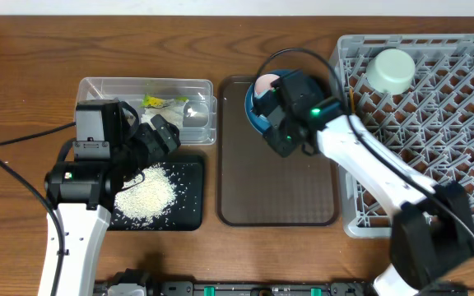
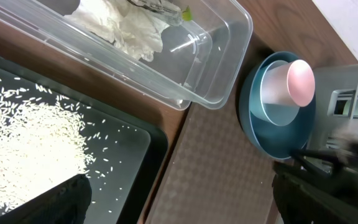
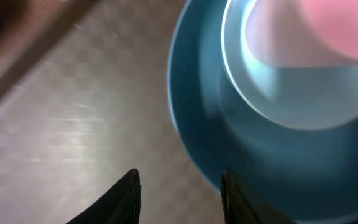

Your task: Sort waste into correct bins and load items into the dishwasher rack

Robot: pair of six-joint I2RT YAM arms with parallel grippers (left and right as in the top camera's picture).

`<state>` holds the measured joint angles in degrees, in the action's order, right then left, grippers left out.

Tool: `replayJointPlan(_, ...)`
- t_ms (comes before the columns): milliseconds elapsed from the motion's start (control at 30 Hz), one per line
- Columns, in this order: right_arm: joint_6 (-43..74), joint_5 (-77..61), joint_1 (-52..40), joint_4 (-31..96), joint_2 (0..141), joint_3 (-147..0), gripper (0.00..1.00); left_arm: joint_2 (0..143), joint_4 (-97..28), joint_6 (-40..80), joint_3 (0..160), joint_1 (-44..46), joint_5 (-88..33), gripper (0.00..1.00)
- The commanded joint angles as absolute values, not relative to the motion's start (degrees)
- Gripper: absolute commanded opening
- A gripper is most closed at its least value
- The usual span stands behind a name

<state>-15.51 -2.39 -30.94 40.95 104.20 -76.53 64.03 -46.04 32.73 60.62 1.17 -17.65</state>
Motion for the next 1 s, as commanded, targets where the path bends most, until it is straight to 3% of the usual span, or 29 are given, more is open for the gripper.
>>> replayJointPlan(0,-18.5,5.4,-32.7,39.4,107.7,-76.5,0.41,64.1,-46.0,31.9,61.1,0.9,-17.3,0.96)
replayJointPlan(267,-18.7,8.3,-33.1,38.1,112.5,-76.5,0.40,64.1,-46.0,31.9,61.1,0.9,-17.3,0.96)
replayJointPlan(467,-16.7,6.9,-33.4,39.0,112.7,-76.5,0.25,64.1,-46.0,31.9,61.1,0.9,-17.3,0.96)
replayJointPlan(967,-12.6,-4.7,-39.7,46.2,112.7,-76.5,0.25,64.1,-46.0,31.9,61.1,0.9,-17.3,0.96)
